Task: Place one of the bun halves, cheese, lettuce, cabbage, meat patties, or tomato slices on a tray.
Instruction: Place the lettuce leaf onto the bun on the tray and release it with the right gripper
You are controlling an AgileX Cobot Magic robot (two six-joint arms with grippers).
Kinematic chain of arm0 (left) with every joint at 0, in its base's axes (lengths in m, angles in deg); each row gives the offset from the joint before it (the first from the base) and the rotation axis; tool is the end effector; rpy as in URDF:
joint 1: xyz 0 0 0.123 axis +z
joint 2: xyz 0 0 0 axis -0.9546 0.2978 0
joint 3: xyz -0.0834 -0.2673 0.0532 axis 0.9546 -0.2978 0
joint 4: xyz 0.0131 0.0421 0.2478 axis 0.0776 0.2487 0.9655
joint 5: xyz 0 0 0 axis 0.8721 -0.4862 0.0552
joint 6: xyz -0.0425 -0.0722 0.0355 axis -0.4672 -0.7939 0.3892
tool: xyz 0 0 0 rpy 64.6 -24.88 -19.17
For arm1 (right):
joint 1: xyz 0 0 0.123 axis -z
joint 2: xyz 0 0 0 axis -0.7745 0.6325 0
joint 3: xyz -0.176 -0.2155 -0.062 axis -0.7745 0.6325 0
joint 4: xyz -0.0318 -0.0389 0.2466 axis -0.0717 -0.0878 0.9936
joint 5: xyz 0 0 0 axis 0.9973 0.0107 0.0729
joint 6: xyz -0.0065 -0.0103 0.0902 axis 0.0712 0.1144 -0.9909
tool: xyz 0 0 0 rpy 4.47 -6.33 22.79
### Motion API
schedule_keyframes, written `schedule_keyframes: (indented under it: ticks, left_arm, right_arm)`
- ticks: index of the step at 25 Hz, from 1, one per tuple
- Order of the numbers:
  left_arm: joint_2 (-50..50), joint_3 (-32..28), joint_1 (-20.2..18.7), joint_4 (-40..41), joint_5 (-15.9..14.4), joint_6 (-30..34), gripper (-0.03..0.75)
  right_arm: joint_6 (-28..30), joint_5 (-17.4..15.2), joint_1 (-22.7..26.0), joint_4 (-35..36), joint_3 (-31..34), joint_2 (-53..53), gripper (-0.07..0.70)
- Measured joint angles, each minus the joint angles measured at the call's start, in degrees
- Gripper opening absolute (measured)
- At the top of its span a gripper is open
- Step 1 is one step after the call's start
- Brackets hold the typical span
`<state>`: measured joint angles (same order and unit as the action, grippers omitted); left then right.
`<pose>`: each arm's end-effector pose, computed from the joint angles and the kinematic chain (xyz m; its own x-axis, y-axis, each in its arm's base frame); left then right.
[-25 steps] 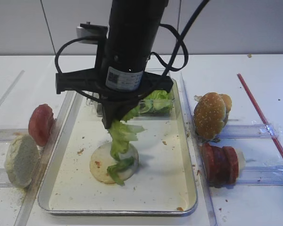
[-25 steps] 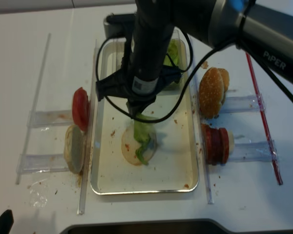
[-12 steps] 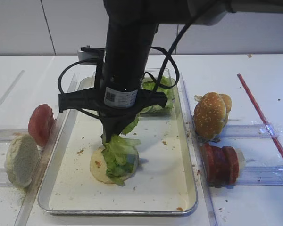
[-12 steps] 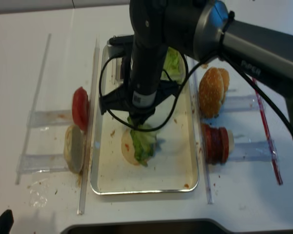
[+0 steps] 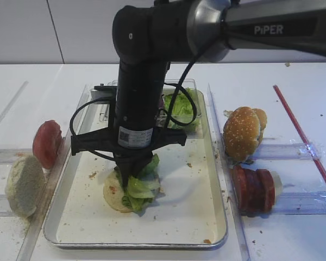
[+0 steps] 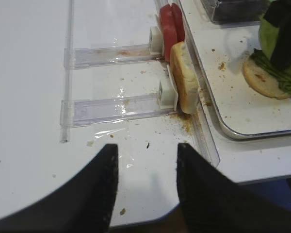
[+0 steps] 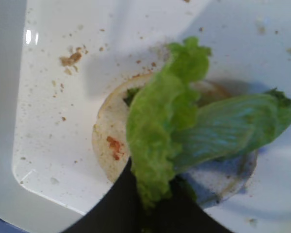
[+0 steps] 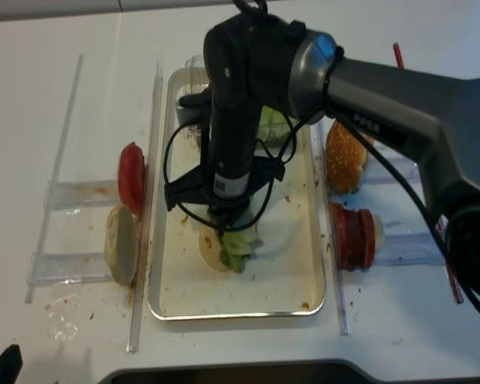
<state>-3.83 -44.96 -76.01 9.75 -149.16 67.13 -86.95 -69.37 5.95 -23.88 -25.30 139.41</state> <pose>-0.0112 -0.0029 0.2647 -0.5518 0.0307 -0.8334 0.0906 0.9956 -0.0233 0.2847 0.3160 0.2087 -0.9373 -0.3476 0.0252 -0.3282 0.9046 0.2719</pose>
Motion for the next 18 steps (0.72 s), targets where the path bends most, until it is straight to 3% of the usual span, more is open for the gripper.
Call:
schedule_keyframes:
  ticks: [8,16,18]
  left_arm:
    - [0.00,0.00,0.00,0.00,0.00,0.00,0.286]
    - [0.00,0.00,0.00,0.00,0.00,0.00,0.286]
    - [0.00,0.00,0.00,0.00,0.00,0.00,0.286]
  right_arm:
    - [0.00,-0.66,0.00,0.44,0.00,2.10,0.094]
    - [0.00,-0.76,-0.08,1.69,-0.69,2.49,0.400]
    - [0.00,-0.89,-0.08,1.80,-0.69,2.49,0.442]
